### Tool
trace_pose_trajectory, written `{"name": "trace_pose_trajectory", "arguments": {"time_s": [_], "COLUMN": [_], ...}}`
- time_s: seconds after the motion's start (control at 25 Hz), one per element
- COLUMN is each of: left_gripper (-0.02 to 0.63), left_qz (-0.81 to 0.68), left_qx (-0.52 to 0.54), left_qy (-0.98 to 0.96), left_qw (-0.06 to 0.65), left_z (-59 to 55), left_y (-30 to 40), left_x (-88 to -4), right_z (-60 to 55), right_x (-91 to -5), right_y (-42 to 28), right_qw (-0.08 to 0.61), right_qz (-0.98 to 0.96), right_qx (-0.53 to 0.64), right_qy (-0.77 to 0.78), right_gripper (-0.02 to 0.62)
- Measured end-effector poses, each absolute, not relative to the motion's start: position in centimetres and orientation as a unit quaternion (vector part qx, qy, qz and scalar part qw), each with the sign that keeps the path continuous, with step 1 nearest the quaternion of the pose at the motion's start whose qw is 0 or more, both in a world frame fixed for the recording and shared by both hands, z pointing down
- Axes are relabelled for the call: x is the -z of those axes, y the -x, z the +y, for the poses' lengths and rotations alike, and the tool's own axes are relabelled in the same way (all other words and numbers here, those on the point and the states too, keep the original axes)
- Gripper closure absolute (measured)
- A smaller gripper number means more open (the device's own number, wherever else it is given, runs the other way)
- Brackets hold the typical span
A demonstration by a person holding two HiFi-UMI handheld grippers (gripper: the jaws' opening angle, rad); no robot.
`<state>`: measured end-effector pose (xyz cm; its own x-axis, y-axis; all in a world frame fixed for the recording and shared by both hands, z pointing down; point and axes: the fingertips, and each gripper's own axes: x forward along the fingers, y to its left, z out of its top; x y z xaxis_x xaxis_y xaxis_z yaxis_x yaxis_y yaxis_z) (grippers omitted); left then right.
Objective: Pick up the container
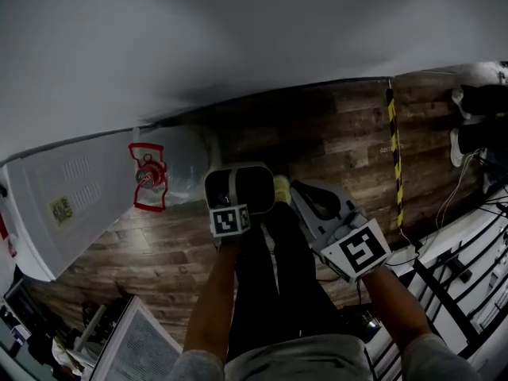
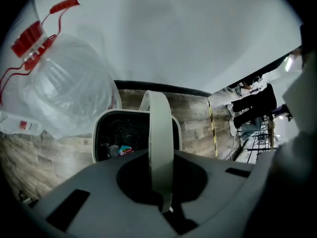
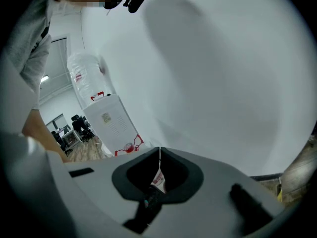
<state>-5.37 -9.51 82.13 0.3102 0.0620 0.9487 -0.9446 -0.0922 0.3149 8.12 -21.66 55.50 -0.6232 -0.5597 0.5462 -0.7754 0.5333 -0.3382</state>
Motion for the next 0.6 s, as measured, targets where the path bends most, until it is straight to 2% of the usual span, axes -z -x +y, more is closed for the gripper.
{"name": "trace_pose_trajectory", "arguments": {"time_s": [0.6], "left_gripper": [0.592], "left_qz": [-0.415], "left_qx": [-0.412], "left_qy": [-0.555], "left_qw": [0.591], "left_z": [-4.9], "left_y": [9.2], "left_x": [-66.4], "right_z": [-22.6], "right_x": [-38.7], "right_y": [-10.4], "right_qw": [0.188], "right_qz": [-0.862], "right_qx": [-0.205], "right_qy": [-0.424], "right_gripper": [0.569]}}
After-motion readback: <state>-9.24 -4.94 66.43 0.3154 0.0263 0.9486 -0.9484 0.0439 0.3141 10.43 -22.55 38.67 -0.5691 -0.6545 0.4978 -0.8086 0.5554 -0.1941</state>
